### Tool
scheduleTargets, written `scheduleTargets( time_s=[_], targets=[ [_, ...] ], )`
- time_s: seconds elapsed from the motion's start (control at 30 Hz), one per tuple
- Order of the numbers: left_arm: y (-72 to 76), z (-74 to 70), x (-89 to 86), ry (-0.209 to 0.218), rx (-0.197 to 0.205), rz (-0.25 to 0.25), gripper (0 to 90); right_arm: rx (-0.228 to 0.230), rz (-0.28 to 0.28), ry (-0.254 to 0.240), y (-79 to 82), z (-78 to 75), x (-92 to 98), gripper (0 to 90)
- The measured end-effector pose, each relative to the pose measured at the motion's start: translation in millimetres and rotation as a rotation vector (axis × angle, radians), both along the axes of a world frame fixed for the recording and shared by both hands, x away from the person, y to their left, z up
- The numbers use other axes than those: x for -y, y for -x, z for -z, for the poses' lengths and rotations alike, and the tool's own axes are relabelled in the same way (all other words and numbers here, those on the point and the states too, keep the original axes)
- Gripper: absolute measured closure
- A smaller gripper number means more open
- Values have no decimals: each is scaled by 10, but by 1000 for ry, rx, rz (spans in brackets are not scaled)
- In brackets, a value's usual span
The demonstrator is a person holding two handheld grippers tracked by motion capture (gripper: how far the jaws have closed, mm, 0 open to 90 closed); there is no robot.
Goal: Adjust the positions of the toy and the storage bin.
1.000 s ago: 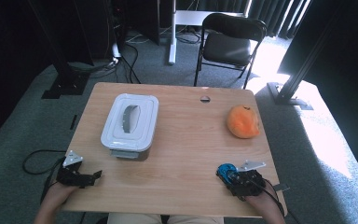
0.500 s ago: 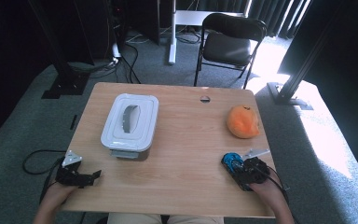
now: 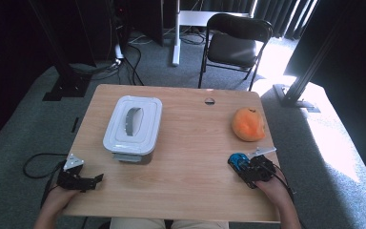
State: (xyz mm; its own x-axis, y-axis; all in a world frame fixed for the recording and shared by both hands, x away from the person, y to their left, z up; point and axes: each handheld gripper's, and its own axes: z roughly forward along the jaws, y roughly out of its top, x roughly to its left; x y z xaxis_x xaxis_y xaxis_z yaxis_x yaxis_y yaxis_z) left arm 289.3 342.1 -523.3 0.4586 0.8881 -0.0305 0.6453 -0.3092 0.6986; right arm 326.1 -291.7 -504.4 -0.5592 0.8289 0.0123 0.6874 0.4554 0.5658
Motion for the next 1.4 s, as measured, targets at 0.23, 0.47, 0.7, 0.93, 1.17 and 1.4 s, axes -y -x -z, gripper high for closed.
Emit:
scheduleTargets(
  time_s=[0.23, 0.47, 0.7, 0.93, 1.17, 1.4],
  targets=[
    [-14, -6, -14, 23, 15, -9, 5, 1, -3, -25, -4, 17, 15, 160],
    [-40, -24, 61, 8, 41, 8, 4, 109, 72, -86, 56, -199, 107, 119],
    [-112, -56, 58, 1, 44, 1, 5, 201, 93, -128, 68, -360, 40, 119],
    [-281, -108, 38, 0, 43, -22, 5, 298, 120, -207, -52, -536, -263, 128],
    [-466, -114, -15, 2, 47, -61, 5, 321, 110, -211, -276, -510, -695, 127],
    [-616, -99, -49, 14, 77, -82, 5, 301, 59, -272, -489, -396, -1094, 128]
  ],
)
